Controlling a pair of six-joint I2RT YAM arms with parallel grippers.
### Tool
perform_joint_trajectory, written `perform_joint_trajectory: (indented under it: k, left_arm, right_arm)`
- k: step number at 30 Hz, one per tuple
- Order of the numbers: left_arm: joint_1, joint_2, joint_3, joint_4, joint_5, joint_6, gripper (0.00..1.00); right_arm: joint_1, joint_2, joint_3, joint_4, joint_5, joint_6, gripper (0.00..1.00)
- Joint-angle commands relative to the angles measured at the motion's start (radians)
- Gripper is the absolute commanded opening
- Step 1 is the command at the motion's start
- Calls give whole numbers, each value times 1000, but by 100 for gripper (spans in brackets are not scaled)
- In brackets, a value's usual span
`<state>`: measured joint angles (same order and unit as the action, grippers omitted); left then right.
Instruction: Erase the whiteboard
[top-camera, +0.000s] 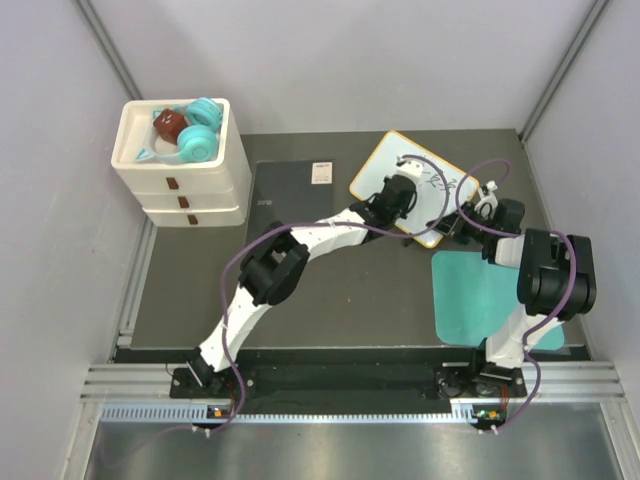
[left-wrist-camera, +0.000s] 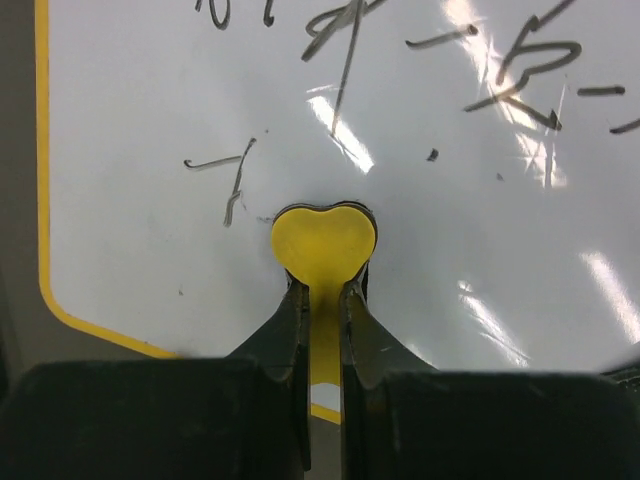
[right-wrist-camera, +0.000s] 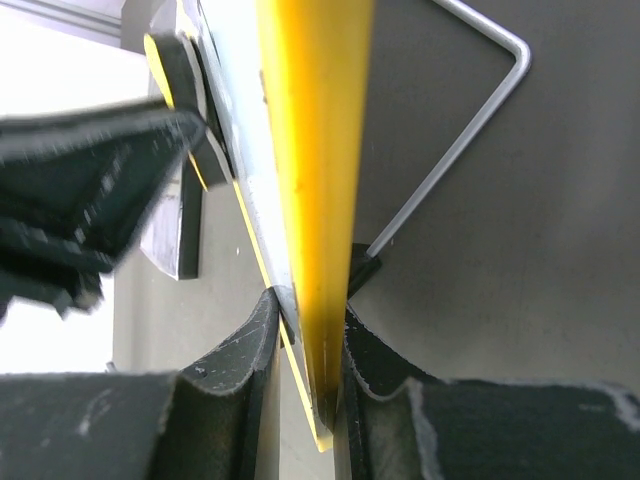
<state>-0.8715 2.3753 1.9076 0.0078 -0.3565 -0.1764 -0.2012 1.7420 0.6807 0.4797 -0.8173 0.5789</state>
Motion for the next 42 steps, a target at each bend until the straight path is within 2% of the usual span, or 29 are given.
perform_joint_trajectory:
  k: [1, 5, 12, 14, 16, 20, 23, 26, 30, 33, 42]
  left_arm:
    - [-116, 101, -81, -198, -5, 100, 0]
    - [-156, 107, -79, -198, 4, 106, 0]
    - [-121, 143, -38, -201, -21, 95, 0]
    - [-77, 151, -7, -209, 14, 65, 0]
    - [-19, 144, -4, -187, 106, 40, 0]
    - [71, 142, 30, -172, 169, 8, 0]
    - [143, 174, 134, -239, 252, -31, 0]
    - [184, 182, 175, -252, 220, -35, 0]
    - [192, 251, 347, -327, 108, 47, 0]
    - [200, 285, 421, -324, 96, 78, 0]
    - [187, 277, 458, -229, 382, 78, 0]
  right_arm:
    - [-9, 10, -36, -167, 83, -13, 0]
    - [-9, 10, -38, -165, 83, -11, 0]
    - [-9, 11, -38, -164, 79, -13, 0]
    - [-9, 11, -40, -164, 79, -13, 0]
    - [-9, 11, -40, -164, 79, -13, 0]
    - [-9, 22, -33, -164, 72, -13, 0]
    - [-9, 21, -33, -164, 72, -14, 0]
    - [-9, 21, -35, -162, 70, -14, 0]
    - [-9, 19, -35, -161, 69, -14, 0]
    - [-9, 22, -35, -161, 64, -16, 0]
    - [-9, 16, -38, -181, 66, -25, 0]
